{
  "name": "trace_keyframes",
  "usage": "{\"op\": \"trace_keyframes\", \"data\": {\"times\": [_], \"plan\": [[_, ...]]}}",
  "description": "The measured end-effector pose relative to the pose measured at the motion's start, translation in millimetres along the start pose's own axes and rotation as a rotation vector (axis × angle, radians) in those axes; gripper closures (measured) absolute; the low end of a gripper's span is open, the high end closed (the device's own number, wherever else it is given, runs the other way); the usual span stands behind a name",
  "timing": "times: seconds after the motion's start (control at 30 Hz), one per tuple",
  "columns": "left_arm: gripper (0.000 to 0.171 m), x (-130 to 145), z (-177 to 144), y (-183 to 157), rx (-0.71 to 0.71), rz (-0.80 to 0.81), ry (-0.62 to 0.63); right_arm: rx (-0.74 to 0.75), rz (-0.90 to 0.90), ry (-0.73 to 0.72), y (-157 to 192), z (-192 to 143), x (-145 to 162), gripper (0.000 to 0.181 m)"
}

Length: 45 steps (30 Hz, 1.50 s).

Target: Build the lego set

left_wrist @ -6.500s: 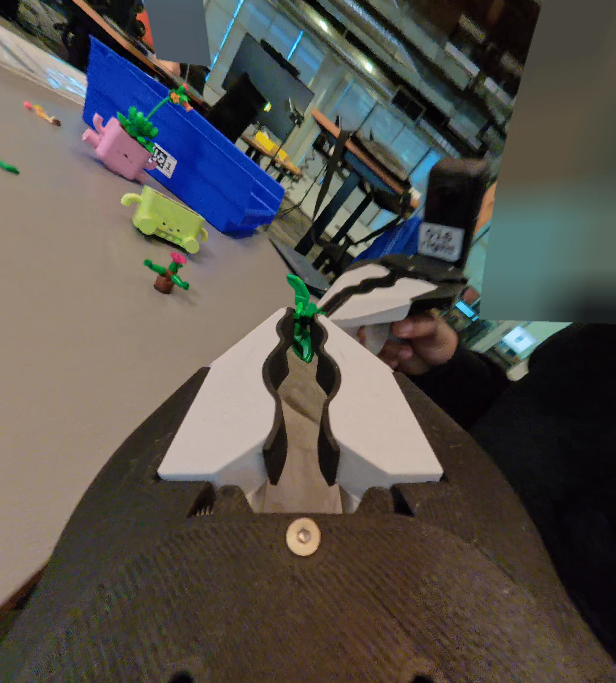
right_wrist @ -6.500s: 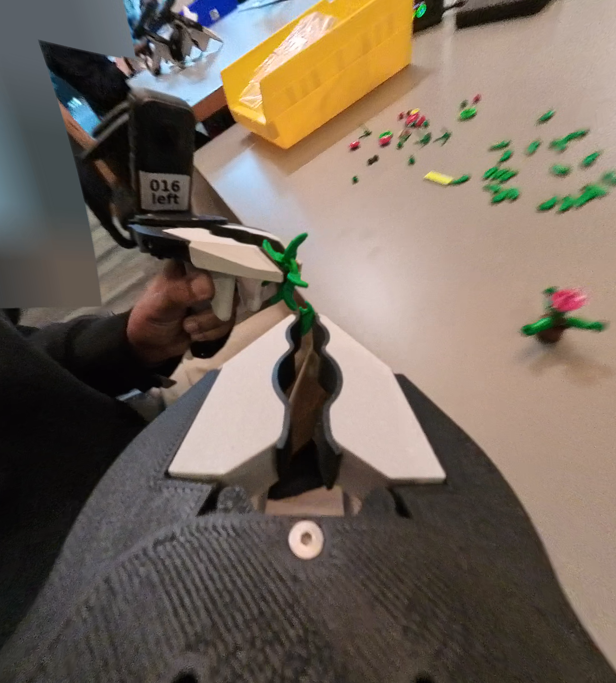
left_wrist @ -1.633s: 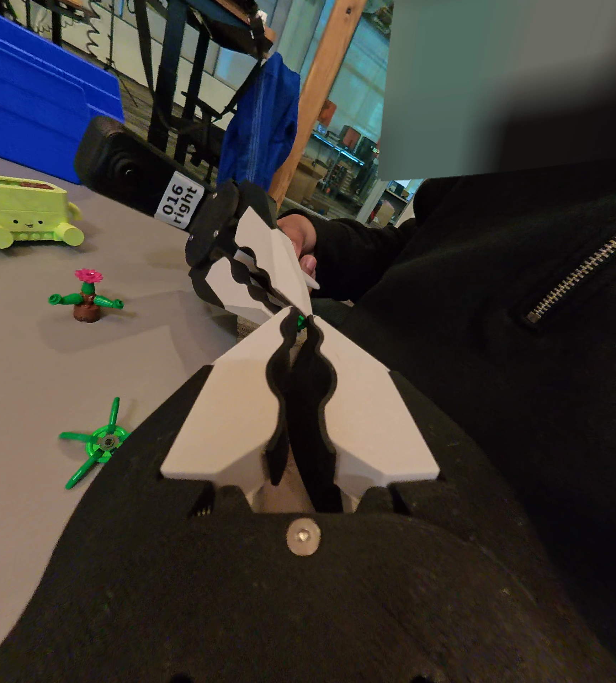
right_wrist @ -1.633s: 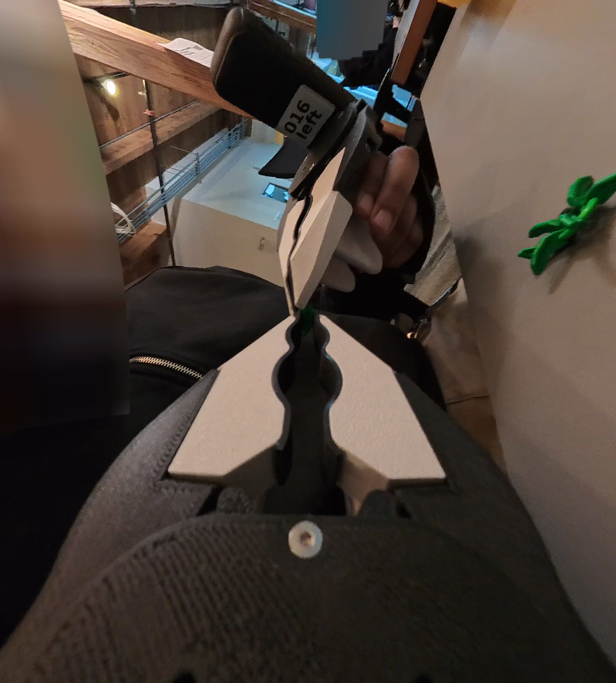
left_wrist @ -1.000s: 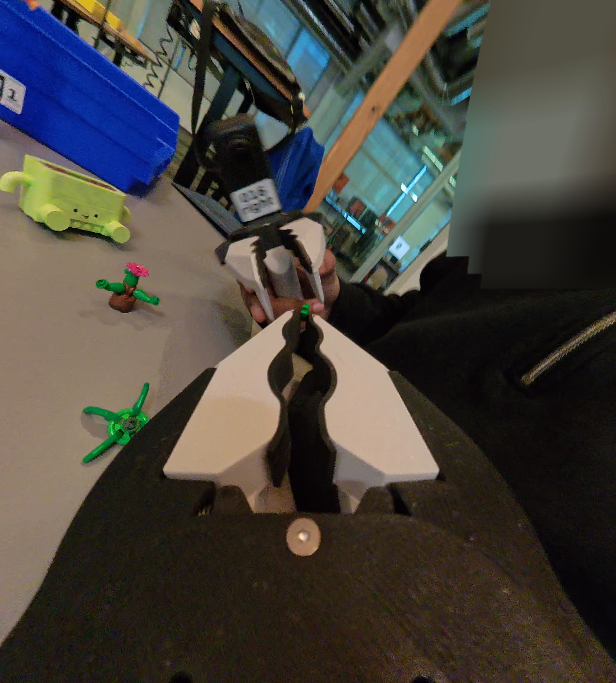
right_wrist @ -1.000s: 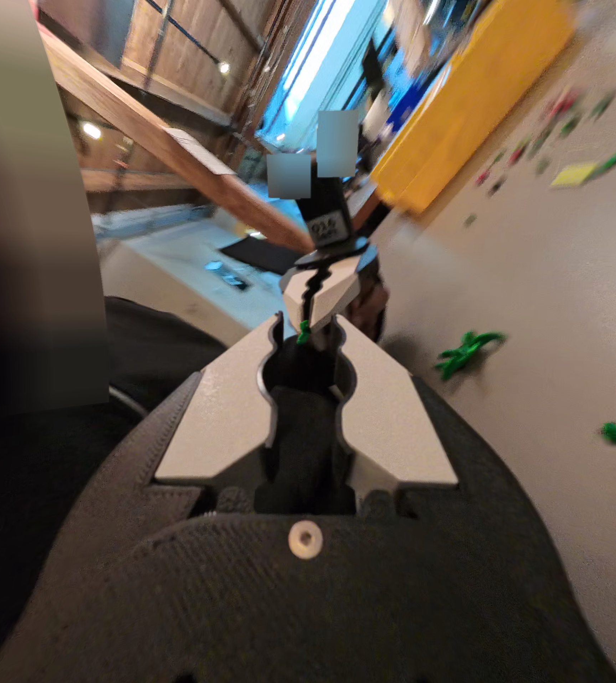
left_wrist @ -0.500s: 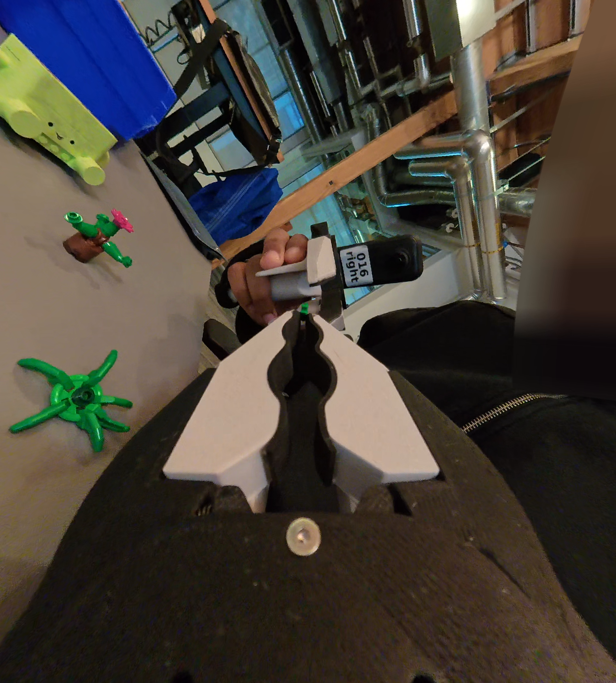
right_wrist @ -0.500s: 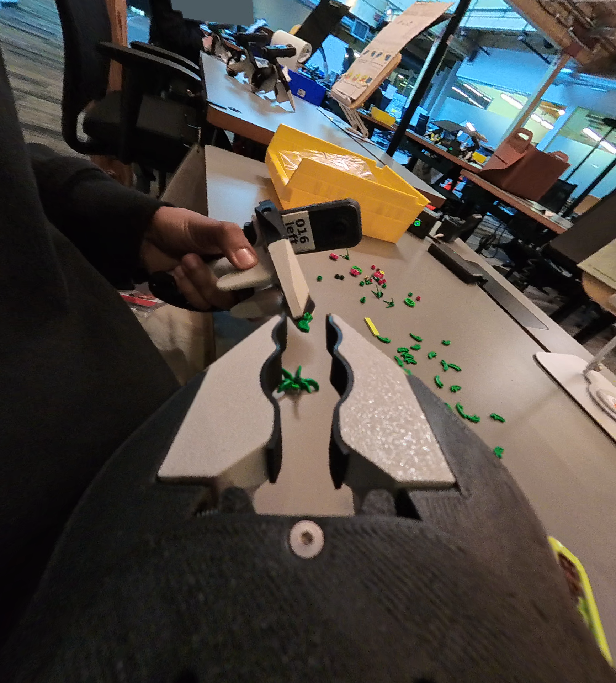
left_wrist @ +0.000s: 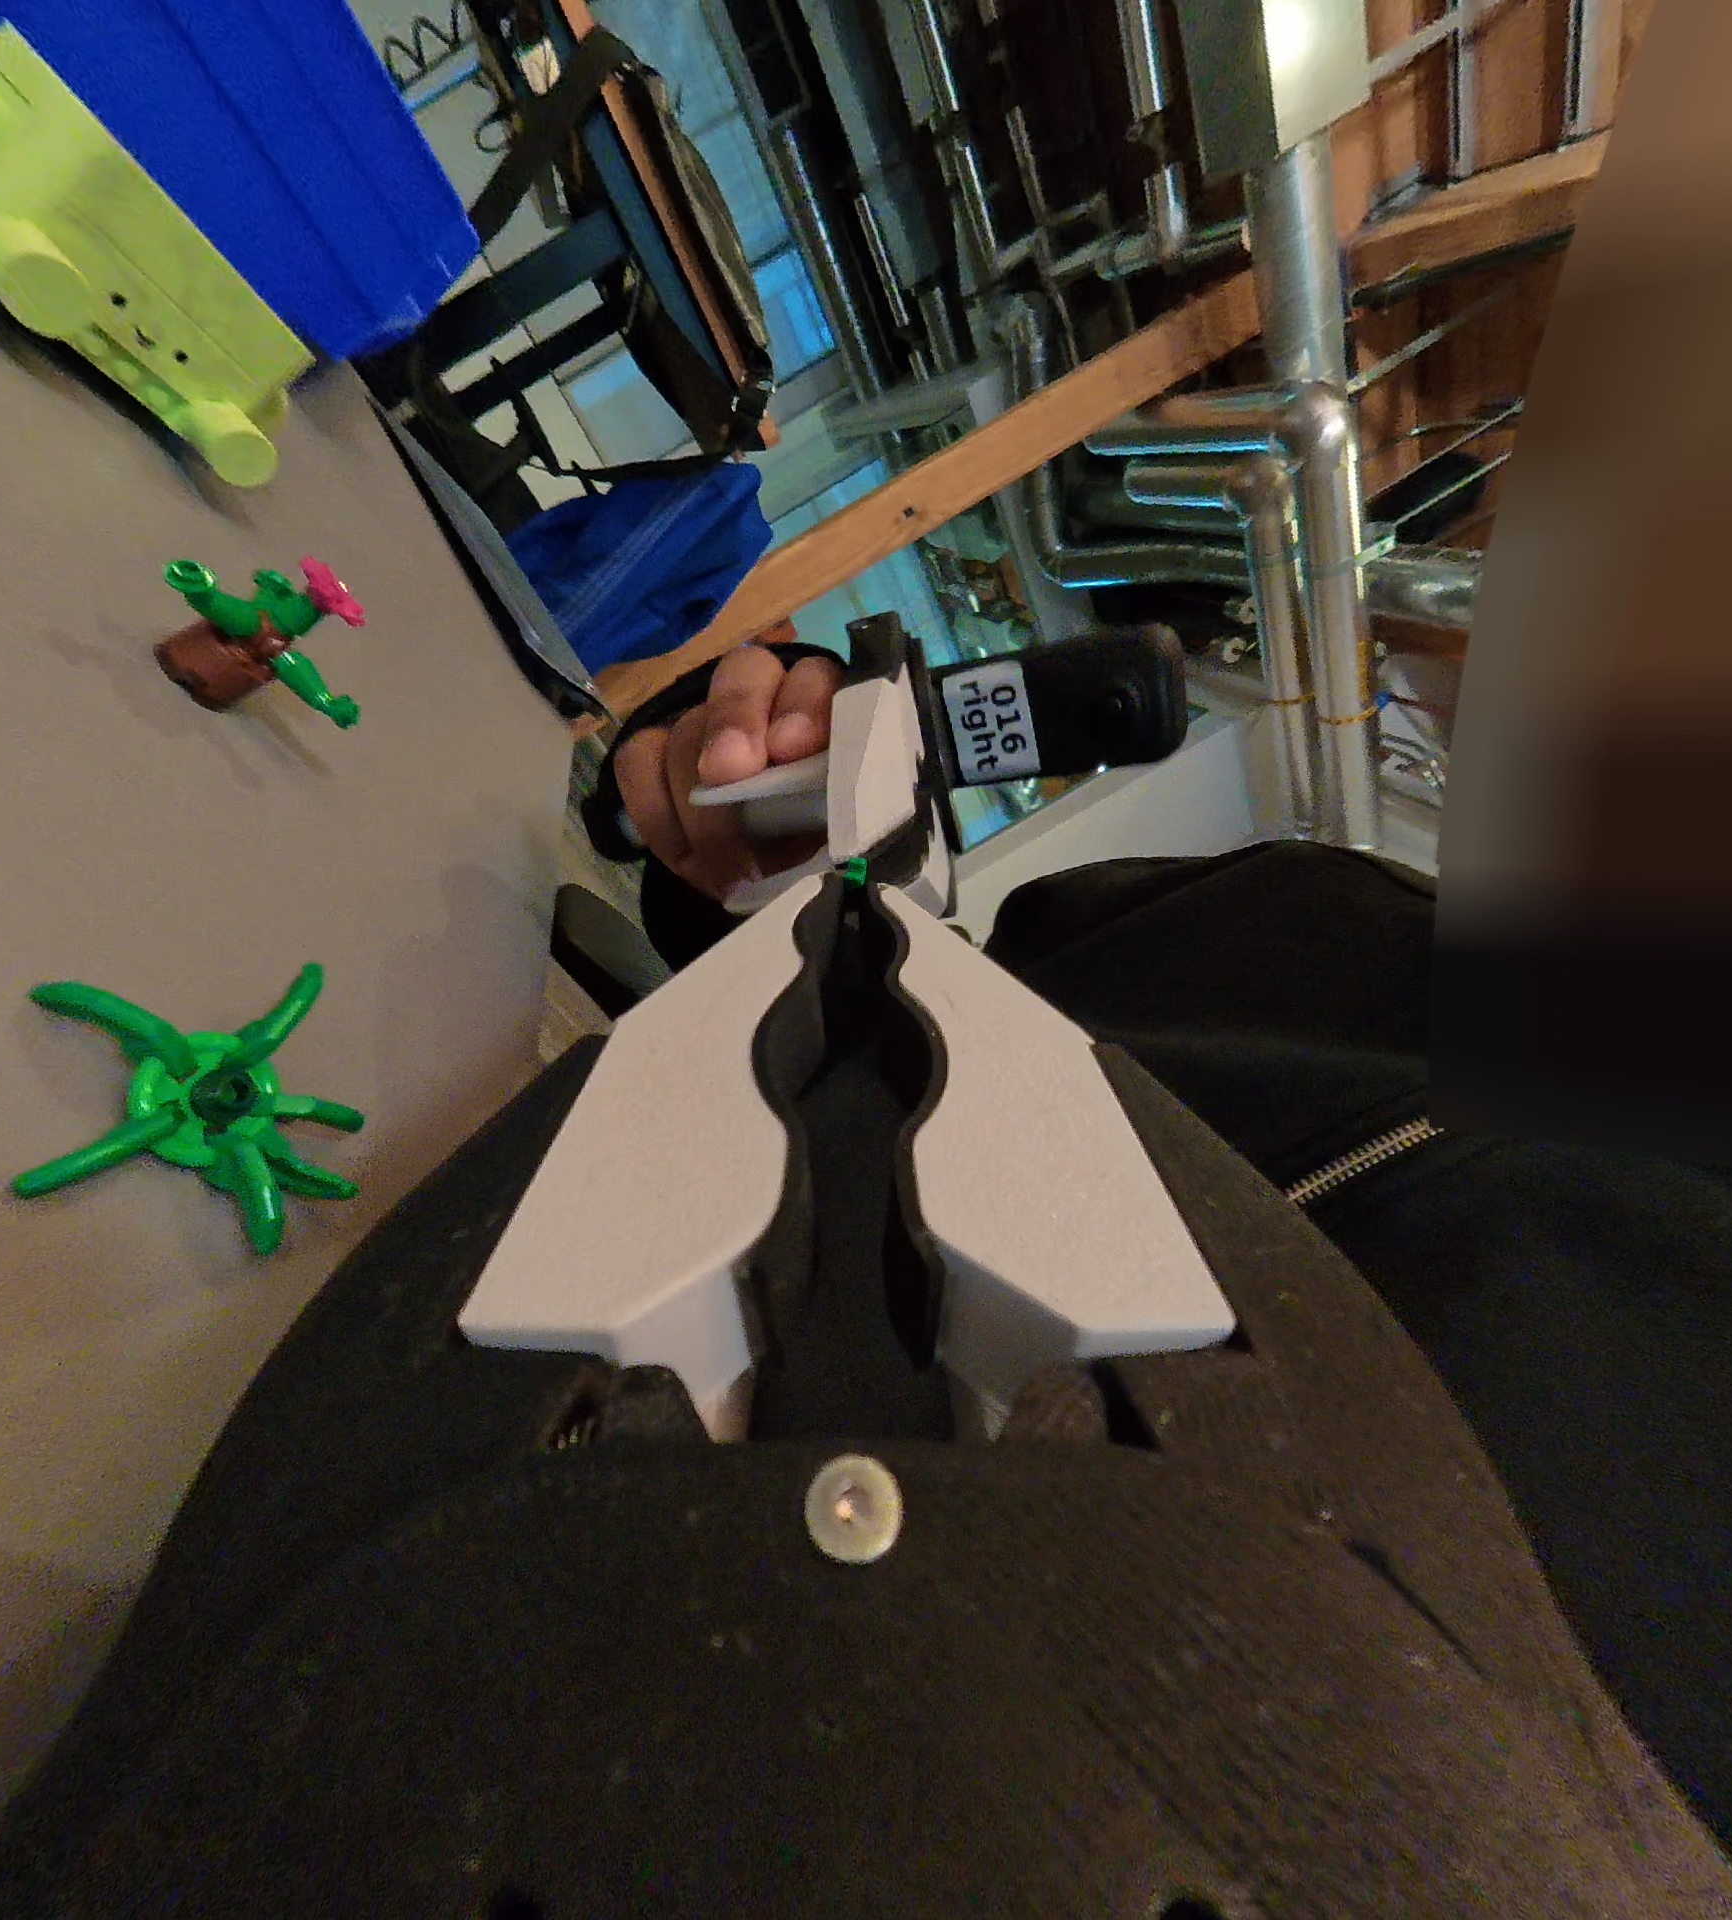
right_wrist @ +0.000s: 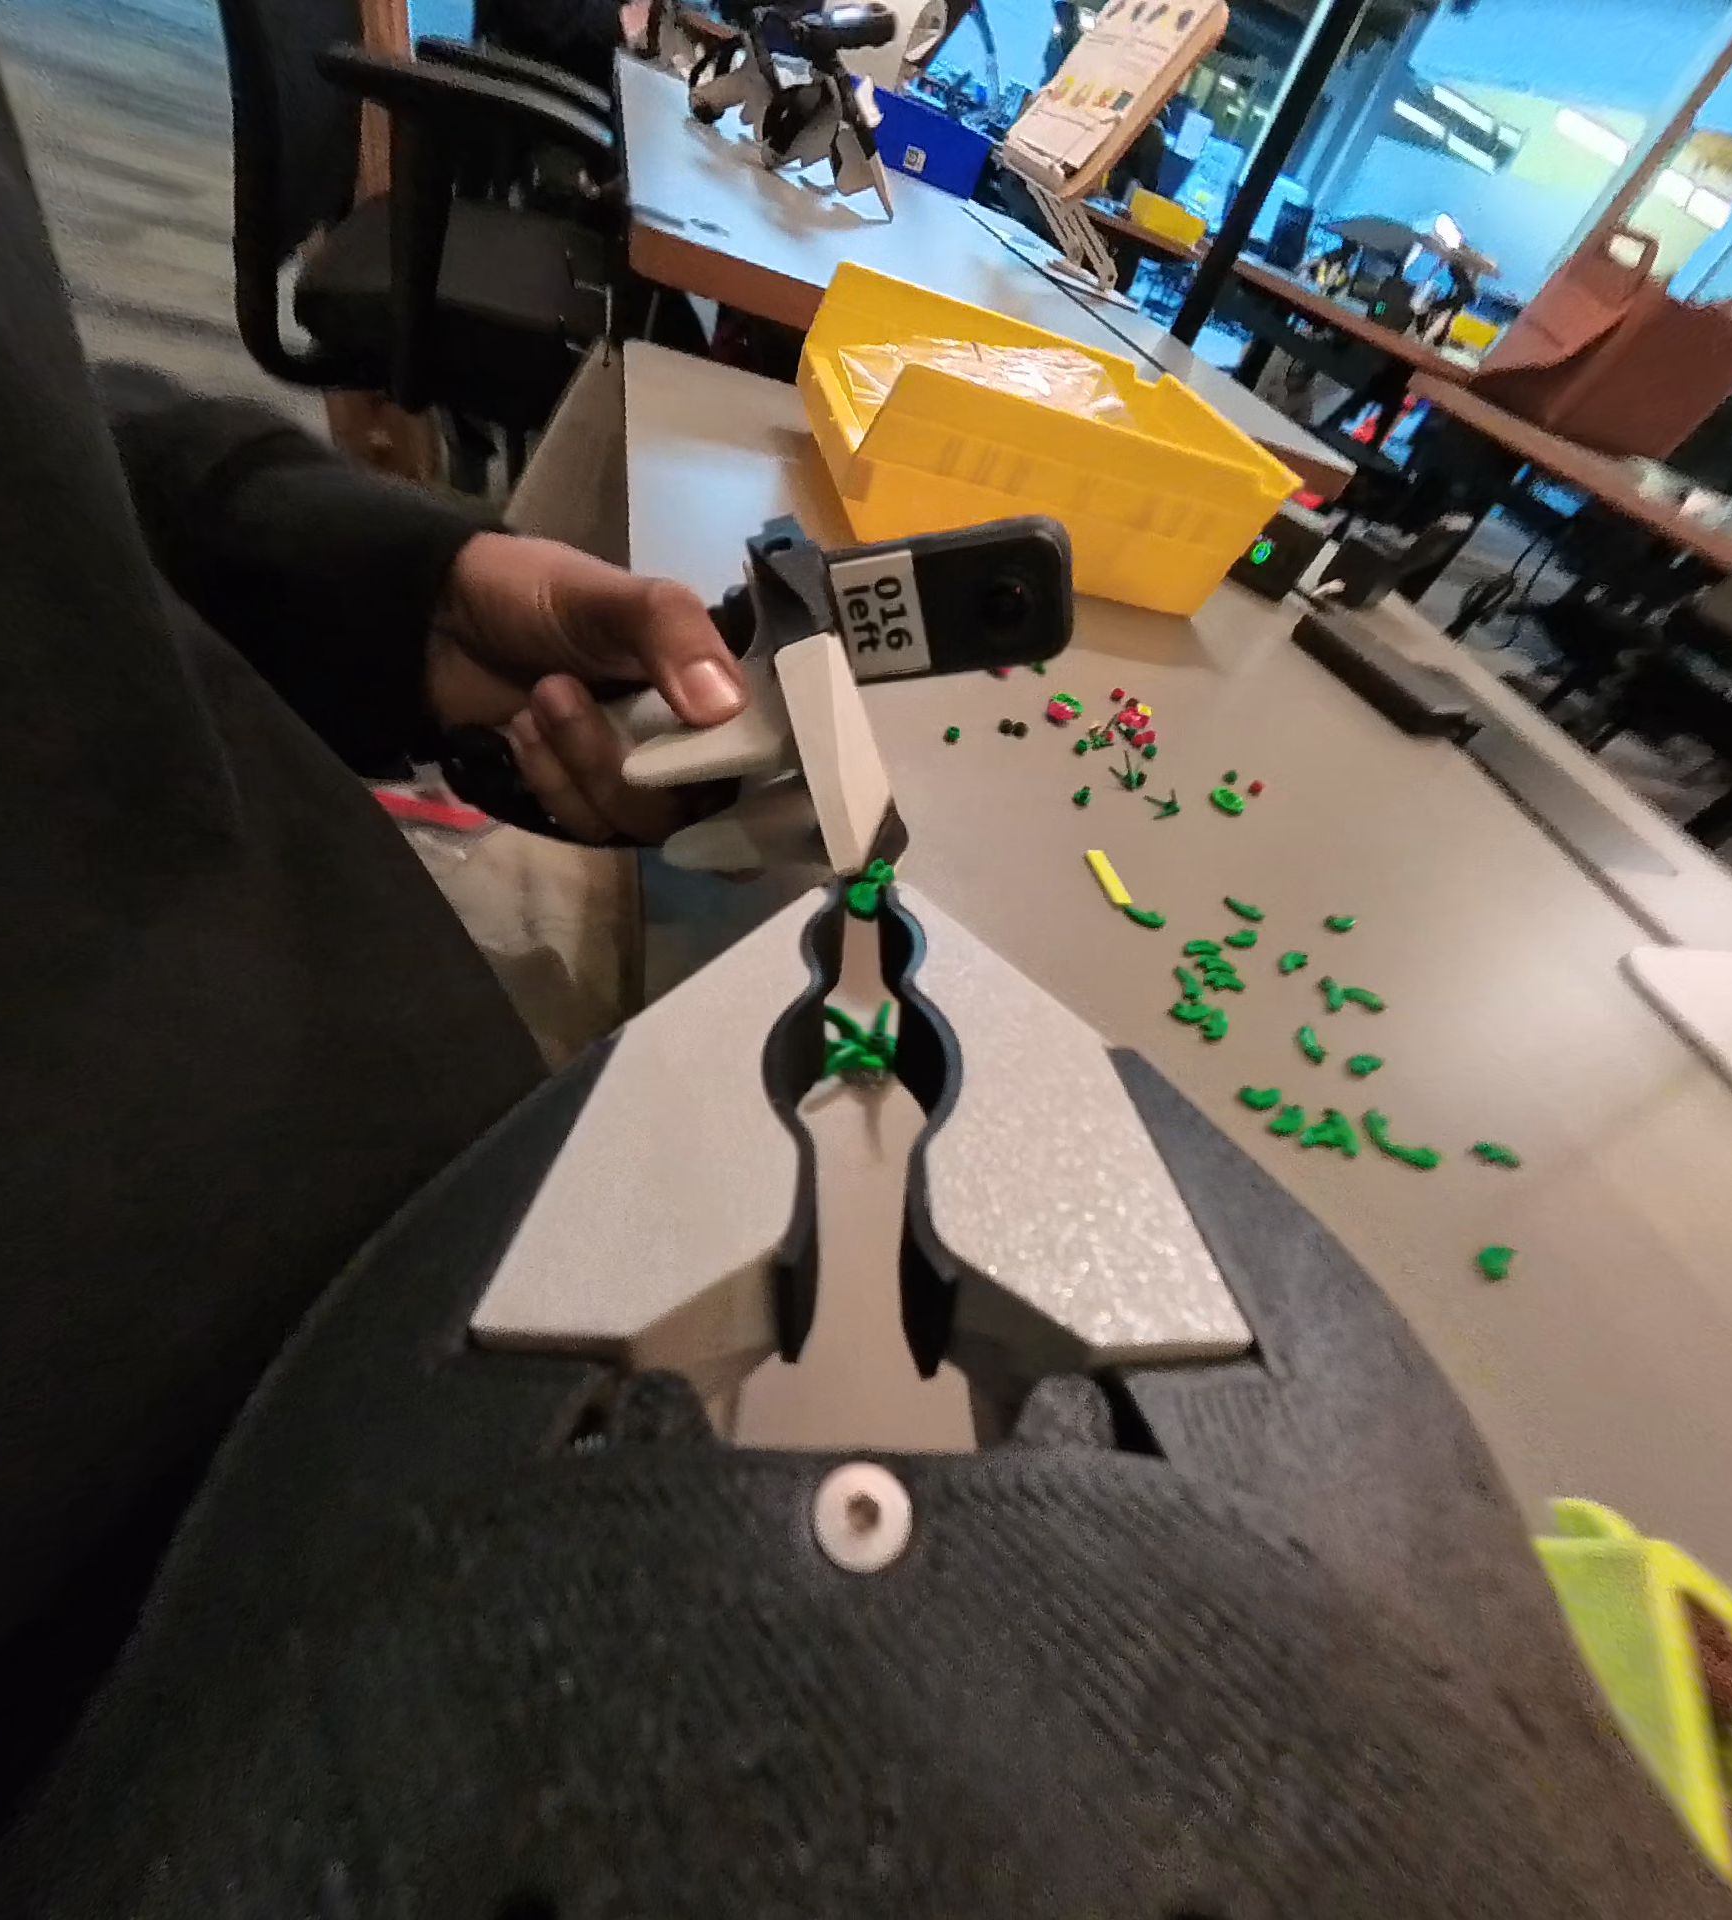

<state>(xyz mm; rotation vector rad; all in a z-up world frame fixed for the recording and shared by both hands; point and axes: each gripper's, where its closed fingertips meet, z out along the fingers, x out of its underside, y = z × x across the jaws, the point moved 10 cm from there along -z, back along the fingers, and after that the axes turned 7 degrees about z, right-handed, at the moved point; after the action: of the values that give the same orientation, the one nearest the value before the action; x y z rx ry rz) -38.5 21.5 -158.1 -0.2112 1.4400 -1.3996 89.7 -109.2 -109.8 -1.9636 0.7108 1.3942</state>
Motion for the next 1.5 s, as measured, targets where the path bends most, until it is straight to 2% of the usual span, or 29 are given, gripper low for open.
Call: {"op": "trace_keyframes", "data": {"times": [0.23, 0.33, 0.57, 0.73, 0.8, 0.87, 0.97, 1.03, 1.07, 1.23, 1.33, 1.4, 1.5], "plan": [[0.171, -5.0, -0.9, -9.4, -0.047, 0.156, -0.023, -0.092, 0.45, -0.116, -15.9, 0.3, 6.1, 0.169], [0.171, -4.5, 1.9, -11.0, -0.064, 0.188, -0.009, -0.14, 0.526, -0.131, -15.4, 1.6, 8.7, 0.179], [0.171, -5.0, 3.2, -13.4, -0.112, 0.229, 0.013, -0.167, 0.641, -0.133, -16.9, 1.5, 12.4, 0.18], [0.169, -6.6, 3.5, -15.3, -0.217, 0.299, 0.046, -0.141, 0.736, -0.125, -19.7, 2.4, 17.2, 0.18], [0.149, -11.1, -3.2, -17.9, -0.262, 0.313, 0.048, -0.092, 0.735, -0.106, -22.5, -0.3, 19.5, 0.18], [0.15, -19.0, -17.8, -22.3, -0.337, 0.325, 0.021, -0.043, 0.72, -0.065, -25.4, -4.7, 22.3, 0.18], [0.158, -23.1, -40.8, -19.5, -0.591, 0.251, 0.096, 0.049, 0.619, 0.063, -23.2, -5.8, 28.2, 0.18], [0.151, -19.1, -49.2, -13.3, -0.742, 0.187, 0.149, 0.093, 0.527, 0.175, -17.6, 0.4, 32.8, 0.18], [0.149, -16.0, -50.0, -10.4, -0.772, 0.163, 0.162, 0.1, 0.492, 0.222, -14.3, 5.4, 34.8, 0.18], [0.152, 1.1, -35.8, 3.8, -0.783, 0.076, 0.256, 0.135, 0.305, 0.39, -1.8, 32.9, 40.3, 0.179], [0.152, 3.3, -29.3, 7.4, -0.781, 0.073, 0.269, 0.127, 0.252, 0.385, -1.0, 41.4, 35.8, 0.18], [0.146, 2.9, -27.1, 8.8, -0.769, 0.071, 0.257, 0.115, 0.254, 0.38, -3.8, 44.4, 33.9, 0.18], [0.145, 2.9, -25.9, 10.0, -0.765, 0.075, 0.253, 0.102, 0.261, 0.399, -9.3, 49.3, 36.4, 0.18]]}}
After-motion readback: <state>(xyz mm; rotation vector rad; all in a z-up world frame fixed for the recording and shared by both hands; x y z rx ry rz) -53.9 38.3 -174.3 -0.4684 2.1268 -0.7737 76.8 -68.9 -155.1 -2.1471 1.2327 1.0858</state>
